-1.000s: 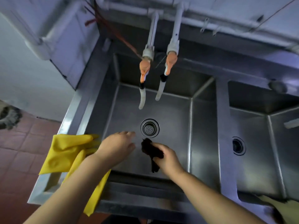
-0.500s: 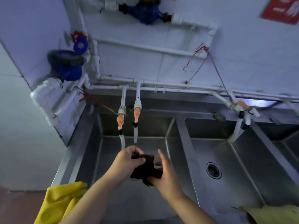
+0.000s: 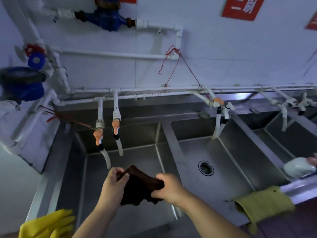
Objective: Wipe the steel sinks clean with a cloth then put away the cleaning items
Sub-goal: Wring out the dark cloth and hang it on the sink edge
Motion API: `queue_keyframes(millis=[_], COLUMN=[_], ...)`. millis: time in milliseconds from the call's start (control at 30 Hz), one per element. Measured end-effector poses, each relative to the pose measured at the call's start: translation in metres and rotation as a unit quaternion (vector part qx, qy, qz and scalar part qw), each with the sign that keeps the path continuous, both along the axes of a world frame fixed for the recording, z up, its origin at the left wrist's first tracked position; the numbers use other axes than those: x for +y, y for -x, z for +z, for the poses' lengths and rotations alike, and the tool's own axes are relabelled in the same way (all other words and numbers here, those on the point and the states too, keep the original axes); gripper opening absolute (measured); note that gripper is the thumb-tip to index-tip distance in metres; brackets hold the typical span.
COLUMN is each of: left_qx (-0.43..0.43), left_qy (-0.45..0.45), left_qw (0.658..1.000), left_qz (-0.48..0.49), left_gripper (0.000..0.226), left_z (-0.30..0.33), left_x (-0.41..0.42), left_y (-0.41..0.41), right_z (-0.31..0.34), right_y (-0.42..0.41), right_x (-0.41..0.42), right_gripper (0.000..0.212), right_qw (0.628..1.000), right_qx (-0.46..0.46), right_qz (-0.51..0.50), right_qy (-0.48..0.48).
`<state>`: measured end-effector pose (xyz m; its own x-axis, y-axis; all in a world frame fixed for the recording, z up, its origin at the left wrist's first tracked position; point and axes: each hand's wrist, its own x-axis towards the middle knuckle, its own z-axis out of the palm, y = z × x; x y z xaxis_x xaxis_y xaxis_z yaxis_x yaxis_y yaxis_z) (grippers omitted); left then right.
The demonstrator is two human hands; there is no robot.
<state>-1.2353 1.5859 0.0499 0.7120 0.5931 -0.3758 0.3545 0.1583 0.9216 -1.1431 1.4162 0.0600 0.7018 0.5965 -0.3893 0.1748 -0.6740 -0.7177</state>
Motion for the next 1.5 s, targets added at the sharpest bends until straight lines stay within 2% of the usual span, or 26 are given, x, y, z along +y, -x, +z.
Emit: queue_keyframes(millis=[167, 333, 400, 467, 600, 667, 833, 1000, 1133, 1333, 1400, 1500], left_qx=[0.033, 0.016, 0.021, 0.025, 0.023, -0.002, -0.031, -0.032, -0.055, -0.072, -0.067, -0.050], left_qy=[-0.026, -0.005, -0.032, -0.074, -0.104, -0.100, -0.113, -0.042, -0.018, -0.004, 0.012, 0.039], left_qw=[0.998, 0.985, 0.977, 0.970, 0.952, 0.946, 0.921, 0.913, 0.900, 0.869, 0.862, 0.860], left_qz=[-0.042, -0.173, -0.210, -0.232, -0.286, -0.308, -0.371, -0.405, -0.432, -0.489, -0.501, -0.506], left_gripper=[0.007, 0.034, 0.040, 0.037, 0.014, 0.024, 0.025, 0.018, 0.018, 0.025, 0.027, 0.021], left_z=[-0.002, 0.003, 0.004, 0.005, 0.009, 0.012, 0.023, 0.030, 0.027, 0.020, 0.018, 0.018], left_x=[-0.056, -0.156, -0.201, -0.248, -0.359, -0.419, -0.556, -0.658, -0.728, -0.831, -0.867, -0.914], left_y=[-0.024, -0.056, -0.070, -0.087, -0.129, -0.150, -0.194, -0.239, -0.287, -0.375, -0.411, -0.460], right_z=[0.000, -0.006, -0.011, -0.013, -0.008, -0.007, 0.004, 0.016, 0.017, 0.016, 0.019, 0.026], right_y=[-0.015, -0.035, -0.044, -0.053, -0.078, -0.090, -0.108, -0.133, -0.159, -0.220, -0.249, -0.289], right_x=[-0.059, -0.156, -0.202, -0.250, -0.371, -0.436, -0.585, -0.696, -0.767, -0.858, -0.889, -0.928], right_gripper=[0.013, 0.023, 0.024, 0.021, 0.024, 0.026, 0.028, 0.020, 0.019, 0.020, 0.020, 0.017], right_qw=[0.997, 0.990, 0.986, 0.981, 0.972, 0.961, 0.911, 0.875, 0.846, 0.773, 0.747, 0.729], right_qx=[-0.037, -0.064, -0.077, -0.088, -0.075, -0.076, -0.088, -0.066, -0.059, -0.068, -0.072, -0.077], right_qz=[-0.061, -0.122, -0.151, -0.173, -0.222, -0.264, -0.402, -0.474, -0.514, -0.603, -0.627, -0.643], right_qy=[-0.016, 0.001, 0.006, 0.011, -0.002, -0.011, -0.023, -0.080, -0.126, -0.185, -0.209, -0.220])
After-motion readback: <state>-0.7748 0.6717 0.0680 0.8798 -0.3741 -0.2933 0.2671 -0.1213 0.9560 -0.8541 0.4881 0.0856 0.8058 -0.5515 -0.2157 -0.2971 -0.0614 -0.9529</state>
